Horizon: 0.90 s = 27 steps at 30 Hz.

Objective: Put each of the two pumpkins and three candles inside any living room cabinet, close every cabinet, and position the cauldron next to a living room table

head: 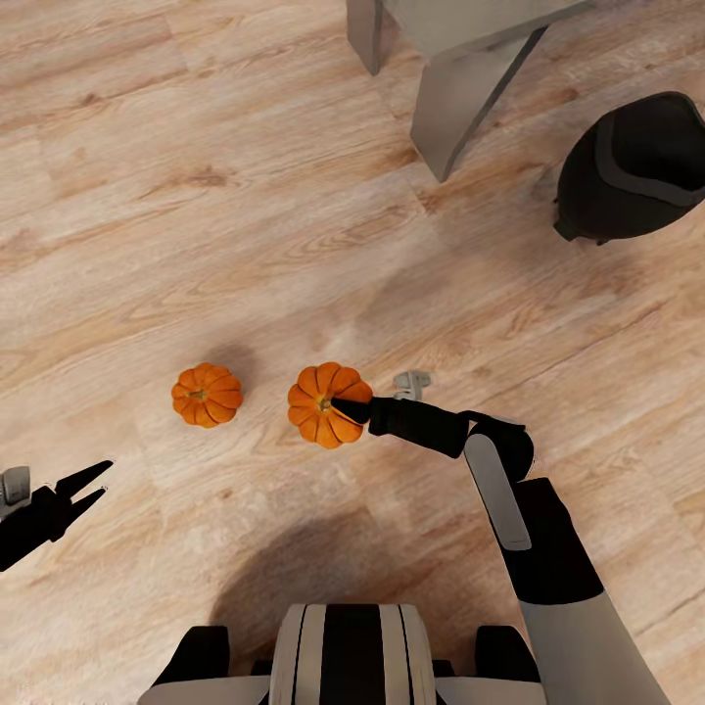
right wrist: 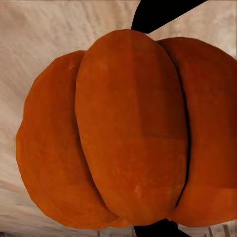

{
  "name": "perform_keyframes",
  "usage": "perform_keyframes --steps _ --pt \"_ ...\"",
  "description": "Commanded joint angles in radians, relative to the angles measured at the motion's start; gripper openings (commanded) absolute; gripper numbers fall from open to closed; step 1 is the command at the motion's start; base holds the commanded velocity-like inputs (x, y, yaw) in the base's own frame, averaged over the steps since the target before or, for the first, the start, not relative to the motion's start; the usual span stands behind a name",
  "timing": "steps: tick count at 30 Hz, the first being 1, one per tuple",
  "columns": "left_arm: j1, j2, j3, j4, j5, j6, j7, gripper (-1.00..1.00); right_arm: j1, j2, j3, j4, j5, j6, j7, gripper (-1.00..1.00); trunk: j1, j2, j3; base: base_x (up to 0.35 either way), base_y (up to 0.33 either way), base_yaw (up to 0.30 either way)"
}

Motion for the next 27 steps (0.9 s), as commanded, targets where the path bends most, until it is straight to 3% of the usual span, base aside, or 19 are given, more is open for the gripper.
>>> perform_keyframes --steps 1,7,16,27 --pt "-0.001 0.000 0.000 0.004 0.000 0.002 -0.003 1.00 0.000 0.000 -0.001 0.000 0.001 0.005 0.006 -1.00 0.000 0.000 0.000 0.000 0.000 0.240" --pt "-0.001 -0.001 -0.006 0.032 0.001 -0.024 -0.003 1.00 0.000 0.000 -0.001 0.000 0.001 0.005 0.006 -1.00 0.000 0.000 0.003 0.000 0.000 0.203" --pt "-0.001 -0.002 -0.011 0.055 0.001 -0.042 -0.004 1.00 0.000 0.000 0.000 0.001 0.003 0.004 0.005 -1.00 0.000 0.000 0.004 0.020 0.000 0.031" --pt "-0.001 -0.002 -0.013 0.079 0.003 -0.069 -0.005 1.00 0.001 0.000 0.000 0.001 0.003 0.003 0.003 -1.00 0.000 0.000 0.004 0.284 0.000 0.001"
